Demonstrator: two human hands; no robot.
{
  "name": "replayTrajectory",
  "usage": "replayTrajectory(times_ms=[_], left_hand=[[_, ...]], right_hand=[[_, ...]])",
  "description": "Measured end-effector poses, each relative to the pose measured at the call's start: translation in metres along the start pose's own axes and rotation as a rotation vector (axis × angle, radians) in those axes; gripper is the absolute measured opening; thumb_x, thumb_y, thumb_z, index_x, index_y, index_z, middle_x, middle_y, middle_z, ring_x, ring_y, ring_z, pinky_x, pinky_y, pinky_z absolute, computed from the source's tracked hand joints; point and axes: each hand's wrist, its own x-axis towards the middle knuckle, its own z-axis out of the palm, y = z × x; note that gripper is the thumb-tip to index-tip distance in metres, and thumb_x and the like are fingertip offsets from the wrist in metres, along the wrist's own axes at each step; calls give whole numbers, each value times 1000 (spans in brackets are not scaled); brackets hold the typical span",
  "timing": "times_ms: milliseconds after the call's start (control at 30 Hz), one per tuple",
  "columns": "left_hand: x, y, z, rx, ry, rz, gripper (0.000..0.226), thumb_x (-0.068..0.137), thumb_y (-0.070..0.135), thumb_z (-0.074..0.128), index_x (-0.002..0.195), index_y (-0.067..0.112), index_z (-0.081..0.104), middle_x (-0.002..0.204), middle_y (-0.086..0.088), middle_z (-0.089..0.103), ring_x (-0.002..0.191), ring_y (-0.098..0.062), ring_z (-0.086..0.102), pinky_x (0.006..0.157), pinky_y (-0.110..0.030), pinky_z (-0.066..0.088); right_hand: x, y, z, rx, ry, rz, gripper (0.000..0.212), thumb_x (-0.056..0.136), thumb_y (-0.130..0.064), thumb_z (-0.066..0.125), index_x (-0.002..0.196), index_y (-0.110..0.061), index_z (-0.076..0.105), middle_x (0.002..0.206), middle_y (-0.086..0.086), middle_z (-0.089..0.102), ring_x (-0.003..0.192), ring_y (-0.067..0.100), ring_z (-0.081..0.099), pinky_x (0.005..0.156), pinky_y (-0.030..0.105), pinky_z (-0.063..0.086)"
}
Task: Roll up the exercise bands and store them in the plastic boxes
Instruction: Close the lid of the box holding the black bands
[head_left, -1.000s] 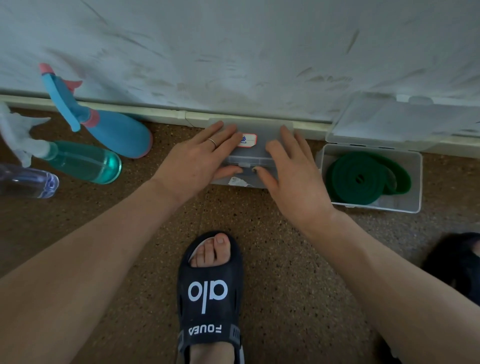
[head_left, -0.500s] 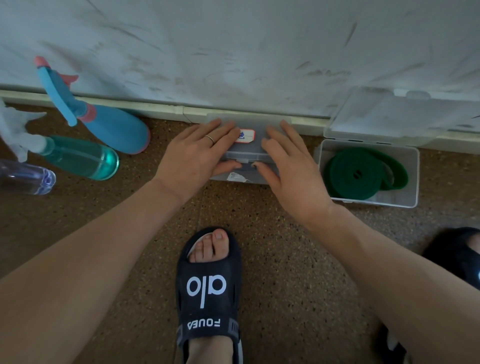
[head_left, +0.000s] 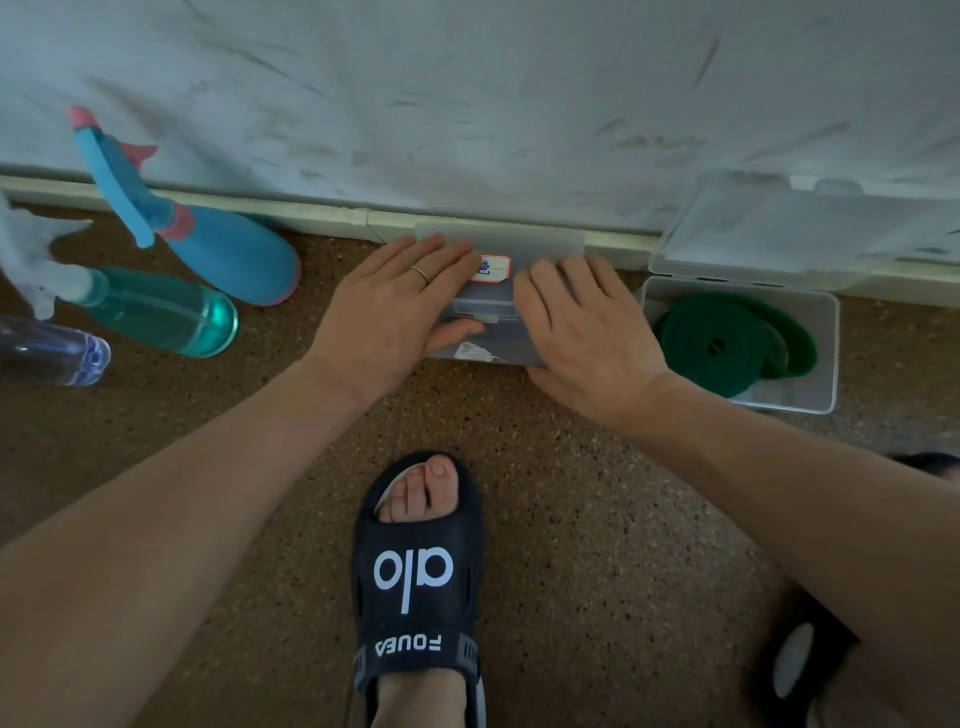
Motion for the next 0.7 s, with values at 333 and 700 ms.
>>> replayTrajectory(times_ms=[333, 700], left_hand=[[-4, 7, -10, 96, -169, 24, 96, 77, 52, 80, 146, 0, 39, 149, -21, 49, 138, -37, 47, 118, -47, 34], [-10, 2, -8, 108, -167, 89, 90, 80, 45, 82, 141, -8, 43, 147, -29, 49, 137, -43, 49, 118, -48, 31]], right_hand=[[5, 3, -1, 30, -8, -28, 77, 71, -37, 78, 130, -2, 44, 116, 17, 53, 99, 35, 51, 94, 49, 44], [2, -1, 3, 142, -102, -22, 81, 77, -23, 79, 144, -1, 38, 145, 21, 47, 128, 48, 47, 112, 59, 35]])
